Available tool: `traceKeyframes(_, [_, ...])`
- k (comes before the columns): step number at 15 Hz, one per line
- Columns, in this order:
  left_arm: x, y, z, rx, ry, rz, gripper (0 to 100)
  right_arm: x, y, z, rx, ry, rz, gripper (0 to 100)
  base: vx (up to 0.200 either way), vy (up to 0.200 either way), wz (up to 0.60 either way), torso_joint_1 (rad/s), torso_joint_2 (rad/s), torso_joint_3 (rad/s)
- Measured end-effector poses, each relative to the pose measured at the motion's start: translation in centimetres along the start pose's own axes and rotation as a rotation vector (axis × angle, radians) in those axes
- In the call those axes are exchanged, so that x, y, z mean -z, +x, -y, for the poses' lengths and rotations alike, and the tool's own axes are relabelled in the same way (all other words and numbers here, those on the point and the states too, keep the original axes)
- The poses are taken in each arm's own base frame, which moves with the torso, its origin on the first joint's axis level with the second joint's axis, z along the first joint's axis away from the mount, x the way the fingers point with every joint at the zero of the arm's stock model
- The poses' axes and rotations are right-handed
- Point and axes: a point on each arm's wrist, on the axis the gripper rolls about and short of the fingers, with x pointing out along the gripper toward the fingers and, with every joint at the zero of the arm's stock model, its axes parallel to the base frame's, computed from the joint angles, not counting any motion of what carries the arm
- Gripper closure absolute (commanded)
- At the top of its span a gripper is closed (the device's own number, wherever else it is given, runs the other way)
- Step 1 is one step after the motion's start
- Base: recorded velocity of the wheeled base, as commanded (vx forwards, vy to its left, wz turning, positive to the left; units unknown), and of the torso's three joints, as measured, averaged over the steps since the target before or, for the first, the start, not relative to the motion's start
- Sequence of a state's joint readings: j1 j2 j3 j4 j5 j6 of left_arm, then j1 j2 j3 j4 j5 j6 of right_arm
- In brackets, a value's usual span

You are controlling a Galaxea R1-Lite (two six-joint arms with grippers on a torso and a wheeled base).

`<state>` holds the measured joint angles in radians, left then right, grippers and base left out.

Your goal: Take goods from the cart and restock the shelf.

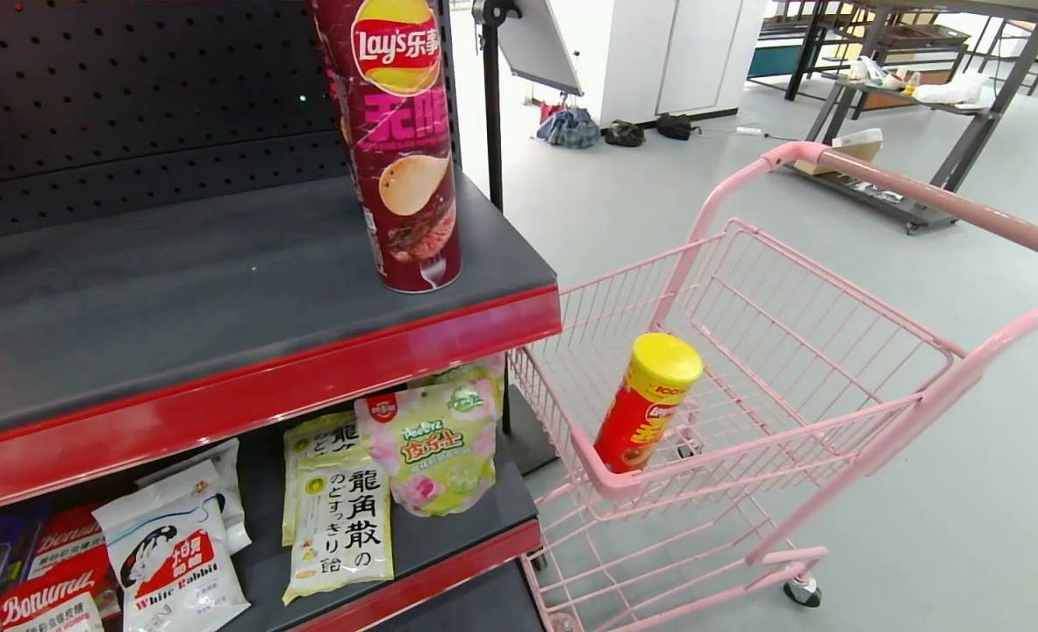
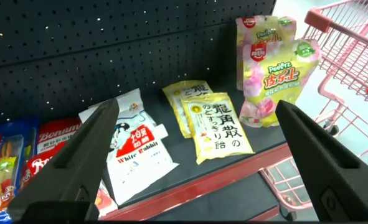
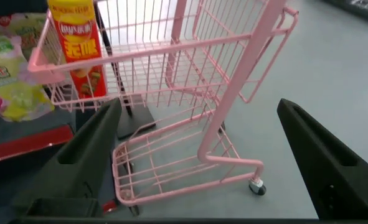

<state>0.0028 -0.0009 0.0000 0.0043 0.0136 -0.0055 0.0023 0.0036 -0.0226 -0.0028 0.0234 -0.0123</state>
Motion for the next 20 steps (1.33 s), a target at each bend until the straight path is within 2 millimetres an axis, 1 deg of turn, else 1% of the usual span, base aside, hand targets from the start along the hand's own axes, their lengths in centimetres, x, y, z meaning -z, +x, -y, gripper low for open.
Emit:
traceKeyframes(2, [0.0, 0.0, 0.0, 0.0, 0.0, 0.0, 0, -2.9, -0.5, 0.0, -0.009, 0.029, 0.064, 0, 0.0, 0.0, 0.0, 0.0, 0.0, 0.0])
traceKeyframes(3, [0.0, 0.0, 0.0, 0.001, 0.001, 0.0, 0, -5.2, -0.6, 0.0, -0.032, 0.051, 0.087, 0, 0.0, 0.0, 0.0, 0.0, 0.0, 0.0])
traceKeyframes(4, [0.0, 0.0, 0.0, 0.0, 0.0, 0.0, 0, -7.6, -0.1, 0.0, -0.073, 0.064, 0.081, 0, 0.0, 0.0, 0.0, 0.0, 0.0, 0.0])
traceKeyframes(5, [0.0, 0.0, 0.0, 0.0, 0.0, 0.0, 0, -9.5, 0.8, 0.0, -0.11, 0.068, 0.053, 0, 0.0, 0.0, 0.0, 0.0, 0.0, 0.0])
traceKeyframes(6, [0.0, 0.0, 0.0, 0.0, 0.0, 0.0, 0, -11.3, 2.5, 0.0, -0.148, 0.073, 0.008, 0, 0.0, 0.0, 0.0, 0.0, 0.0, 0.0])
traceKeyframes(7, [0.0, 0.0, 0.0, 0.0, 0.0, 0.0, 0, -12.8, 4.9, -0.1, -0.185, 0.079, -0.03, 0, 0.0, 0.0, 0.0, 0.0, 0.0, 0.0])
traceKeyframes(9, [0.0, 0.0, 0.0, 0.0, 0.0, 0.0, 0, -14.2, 10.0, -0.8, -0.263, 0.089, -0.093, 0, 0.0, 0.0, 0.0, 0.0, 0.0, 0.0])
traceKeyframes(10, [0.0, 0.0, 0.0, 0.0, 0.0, 0.0, 0, -14.0, 12.9, -1.4, -0.304, 0.092, -0.121, 0, 0.0, 0.0, 0.0, 0.0, 0.0, 0.0])
traceKeyframes(11, [0.0, 0.0, 0.0, 0.0, 0.0, 0.0, 0, -13.5, 15.2, -2.1, -0.337, 0.092, -0.14, 0, 0.0, 0.0, 0.0, 0.0, 0.0, 0.0])
traceKeyframes(13, [0.0, 0.0, 0.0, 0.0, 0.0, 0.0, 0, -11.3, 19.7, -3.9, -0.408, 0.09, -0.165, 0, 0.0, 0.0, 0.0, 0.0, 0.0, 0.0])
traceKeyframes(14, [0.0, 0.0, 0.0, 0.0, 0.0, 0.0, 0, -10.2, 21.3, -4.8, -0.435, 0.089, -0.176, 0, 0.0, 0.0, 0.0, 0.0, 0.0, 0.0])
traceKeyframes(16, [0.0, 0.0, 0.0, 0.0, 0.0, 0.0, 0, -7.7, 23.5, -6.6, -0.49, 0.085, -0.228, 0, 0.0, 0.0, 0.0, 0.0, 0.0, 0.0])
traceKeyframes(18, [0.0, 0.0, 0.0, 0.0, 0.0, 0.0, 0, -5.8, 24.6, -7.9, -0.531, 0.079, -0.303, 0, 0.0, 0.0, 0.0, 0.0, 0.0, 0.0])
traceKeyframes(20, [0.0, 0.0, 0.0, 0.0, 0.0, 0.0, 0, -4.8, 25.6, -8.7, -0.543, 0.077, -0.346, 0, 0.0, 0.0, 0.0, 0.0, 0.0, 0.0])
